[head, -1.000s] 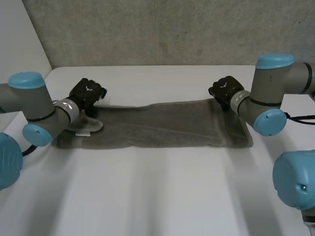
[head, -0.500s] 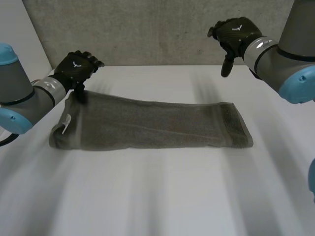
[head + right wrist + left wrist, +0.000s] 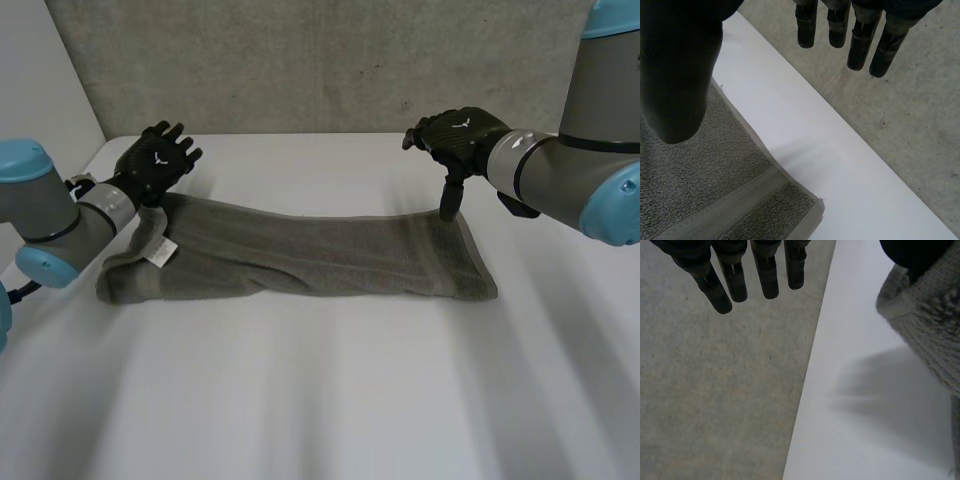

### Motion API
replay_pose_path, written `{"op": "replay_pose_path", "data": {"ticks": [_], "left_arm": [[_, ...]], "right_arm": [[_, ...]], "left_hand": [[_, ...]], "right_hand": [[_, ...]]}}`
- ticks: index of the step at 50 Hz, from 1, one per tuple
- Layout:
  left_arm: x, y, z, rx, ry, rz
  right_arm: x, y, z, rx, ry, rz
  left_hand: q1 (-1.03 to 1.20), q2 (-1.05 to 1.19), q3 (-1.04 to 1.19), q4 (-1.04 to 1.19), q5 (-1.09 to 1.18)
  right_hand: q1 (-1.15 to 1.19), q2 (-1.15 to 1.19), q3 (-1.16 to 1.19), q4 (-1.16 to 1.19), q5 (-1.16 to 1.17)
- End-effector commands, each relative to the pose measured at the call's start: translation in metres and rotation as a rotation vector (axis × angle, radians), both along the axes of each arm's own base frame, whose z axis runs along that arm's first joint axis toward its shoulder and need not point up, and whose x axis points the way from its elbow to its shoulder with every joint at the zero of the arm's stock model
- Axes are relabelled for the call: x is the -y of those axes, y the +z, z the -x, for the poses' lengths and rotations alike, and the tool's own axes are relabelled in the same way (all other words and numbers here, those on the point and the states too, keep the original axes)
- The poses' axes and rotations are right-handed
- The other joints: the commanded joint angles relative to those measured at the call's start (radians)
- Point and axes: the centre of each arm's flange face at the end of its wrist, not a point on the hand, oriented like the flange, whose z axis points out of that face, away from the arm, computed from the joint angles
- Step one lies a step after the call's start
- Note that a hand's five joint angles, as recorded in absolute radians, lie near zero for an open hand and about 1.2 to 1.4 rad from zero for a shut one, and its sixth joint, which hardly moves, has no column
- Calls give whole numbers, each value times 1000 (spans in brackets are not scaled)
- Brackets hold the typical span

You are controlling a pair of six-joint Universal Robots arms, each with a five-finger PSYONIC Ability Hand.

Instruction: Fold the towel.

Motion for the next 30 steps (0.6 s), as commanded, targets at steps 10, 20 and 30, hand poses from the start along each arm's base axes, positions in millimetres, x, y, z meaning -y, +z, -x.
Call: {"op": "replay_pose_path", "data": {"ticks": [10, 20, 30], "left_arm": [[-12, -3, -1, -456, -82, -458], [-20, -8, -14, -678, -76, -758], [-12, -7, -43, -663, 9, -729]], "right_arm": [[-9, -28, 7, -40, -7, -106], [-13, -31, 11, -42, -7, -115], [-21, -31, 14, -64, -1, -119]], "left_hand": [[-80, -75, -62, -77, -203], [-80, -75, -62, -77, -203], [-80, -75, -62, -77, -203]], "right_hand": [[-56, -70, -69, -80, -59], [-56, -70, -69, -80, -59], [-56, -70, -69, -80, -59]]}}
